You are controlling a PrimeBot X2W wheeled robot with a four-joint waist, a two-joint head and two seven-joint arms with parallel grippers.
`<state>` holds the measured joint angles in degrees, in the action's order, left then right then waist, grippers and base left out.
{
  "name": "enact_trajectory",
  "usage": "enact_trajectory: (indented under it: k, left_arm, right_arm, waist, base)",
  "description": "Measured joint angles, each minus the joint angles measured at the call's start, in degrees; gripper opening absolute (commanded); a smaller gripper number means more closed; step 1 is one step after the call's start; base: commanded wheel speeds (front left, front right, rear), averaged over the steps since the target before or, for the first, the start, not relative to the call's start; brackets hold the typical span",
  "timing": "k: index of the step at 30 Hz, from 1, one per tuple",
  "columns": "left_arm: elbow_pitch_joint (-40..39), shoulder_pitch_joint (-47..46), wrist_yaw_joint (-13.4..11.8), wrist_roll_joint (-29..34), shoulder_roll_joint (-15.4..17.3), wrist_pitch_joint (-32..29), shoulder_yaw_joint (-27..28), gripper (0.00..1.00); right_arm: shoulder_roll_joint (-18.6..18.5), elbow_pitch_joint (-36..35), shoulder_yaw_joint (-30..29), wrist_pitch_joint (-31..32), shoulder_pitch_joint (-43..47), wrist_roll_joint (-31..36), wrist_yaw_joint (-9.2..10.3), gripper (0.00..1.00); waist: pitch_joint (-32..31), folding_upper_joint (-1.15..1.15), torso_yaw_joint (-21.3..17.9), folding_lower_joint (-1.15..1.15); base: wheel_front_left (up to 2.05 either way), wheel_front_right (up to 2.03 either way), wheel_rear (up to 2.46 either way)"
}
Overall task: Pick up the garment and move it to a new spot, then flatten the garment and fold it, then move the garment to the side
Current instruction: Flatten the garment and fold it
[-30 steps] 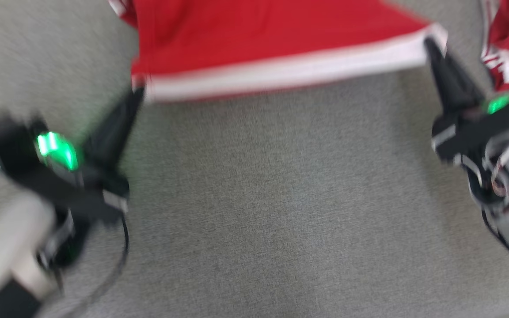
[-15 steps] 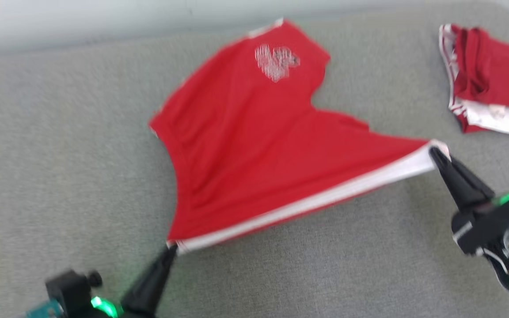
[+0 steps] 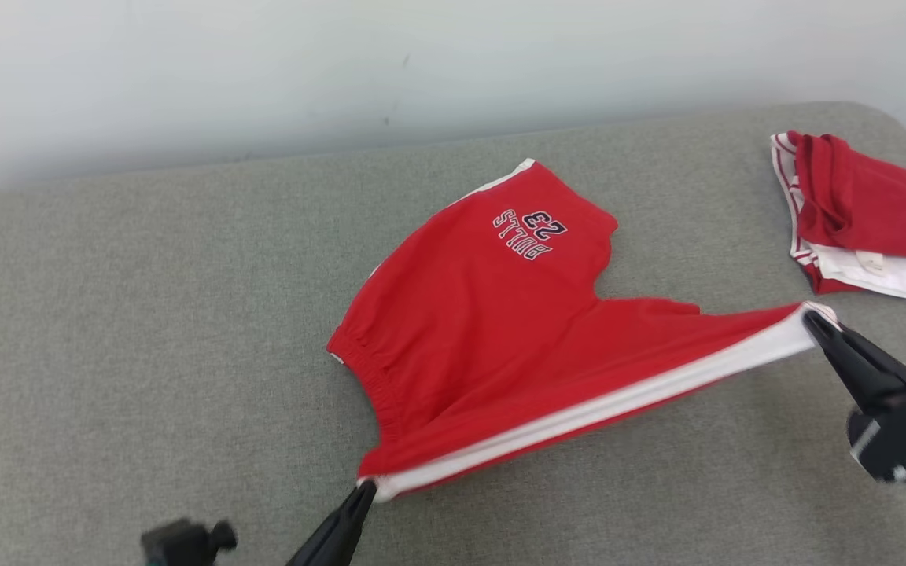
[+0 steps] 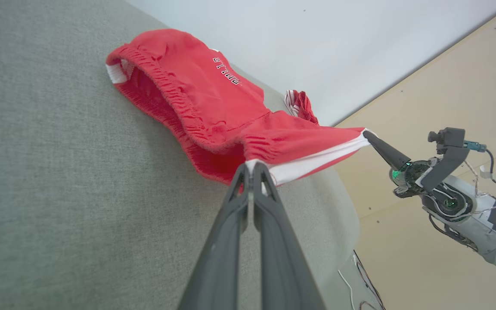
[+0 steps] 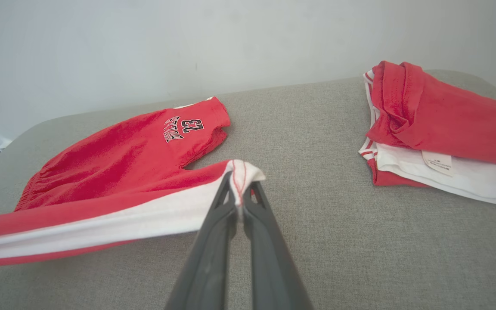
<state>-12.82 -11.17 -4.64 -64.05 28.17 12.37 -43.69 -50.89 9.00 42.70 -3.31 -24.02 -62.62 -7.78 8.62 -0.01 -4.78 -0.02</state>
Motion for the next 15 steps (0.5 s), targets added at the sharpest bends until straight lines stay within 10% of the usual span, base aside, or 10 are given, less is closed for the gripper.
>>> enact_trajectory:
  k: [15]
  left_arm:
    - [16.02,-17.22,5.69,-6.22,-13.55,-0.63,4.76,0.00]
  right_arm:
    - [14.39,21.86,0.24,13.14,-26.99,6.34,0.25,0.00]
  waist:
    - [8.33,0.02,3.98,0.03]
  base:
    - [0.00,0.00,0.00]
